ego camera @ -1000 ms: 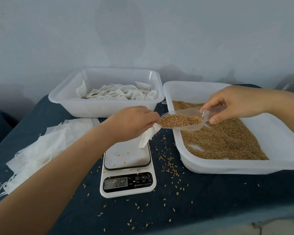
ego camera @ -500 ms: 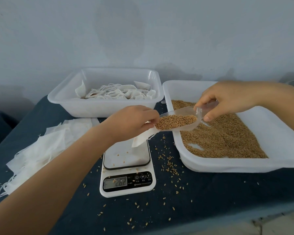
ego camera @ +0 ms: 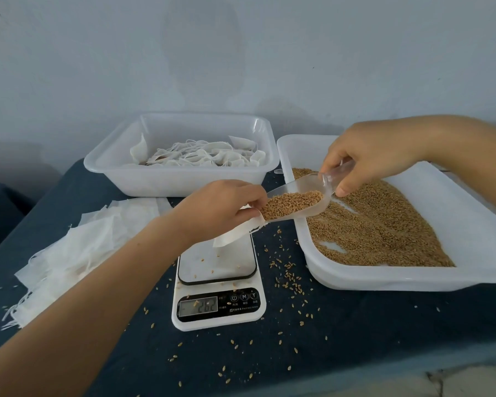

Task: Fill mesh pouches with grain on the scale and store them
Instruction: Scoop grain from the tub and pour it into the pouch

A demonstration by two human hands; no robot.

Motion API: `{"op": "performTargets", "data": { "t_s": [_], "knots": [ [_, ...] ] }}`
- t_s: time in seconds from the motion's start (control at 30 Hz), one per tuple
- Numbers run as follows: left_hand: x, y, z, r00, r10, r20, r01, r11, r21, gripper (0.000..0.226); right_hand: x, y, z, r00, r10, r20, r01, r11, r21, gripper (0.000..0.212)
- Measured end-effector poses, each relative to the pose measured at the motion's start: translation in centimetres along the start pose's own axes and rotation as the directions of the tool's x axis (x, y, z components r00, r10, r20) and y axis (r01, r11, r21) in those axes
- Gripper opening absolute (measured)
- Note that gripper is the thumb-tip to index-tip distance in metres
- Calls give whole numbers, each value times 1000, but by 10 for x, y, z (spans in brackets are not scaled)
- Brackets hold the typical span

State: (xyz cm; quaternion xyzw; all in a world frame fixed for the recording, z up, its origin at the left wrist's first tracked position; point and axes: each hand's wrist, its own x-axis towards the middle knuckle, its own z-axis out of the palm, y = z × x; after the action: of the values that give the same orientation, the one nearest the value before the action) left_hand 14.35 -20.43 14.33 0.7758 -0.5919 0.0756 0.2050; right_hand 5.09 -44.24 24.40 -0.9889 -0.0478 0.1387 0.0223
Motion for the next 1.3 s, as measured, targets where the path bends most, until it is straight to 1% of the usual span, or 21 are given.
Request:
{"op": "performTargets", "data": {
  "t_s": [0.17, 0.5, 1.03, 1.3],
  "knots": [
    [-1, 0, 2, 1000, -10, -7, 9, 1000, -18, 5, 1, -5, -4, 999, 44, 6, -43, 997, -70, 31],
    [-2, -3, 5, 999, -11, -33, 9, 999, -49, 5, 6, -9, -10, 998, 58, 16, -56, 993, -108, 39],
    [-6, 0, 4, 999, 4, -39, -6, 999, -48, 6, 10, -20, -19, 996, 70, 51, -59, 980, -190, 39],
    [-6, 1, 3, 1000, -5, -30, 4, 999, -34, 7, 7, -24, -22, 996, 74, 57, -61, 976, -209, 35]
  ]
}}
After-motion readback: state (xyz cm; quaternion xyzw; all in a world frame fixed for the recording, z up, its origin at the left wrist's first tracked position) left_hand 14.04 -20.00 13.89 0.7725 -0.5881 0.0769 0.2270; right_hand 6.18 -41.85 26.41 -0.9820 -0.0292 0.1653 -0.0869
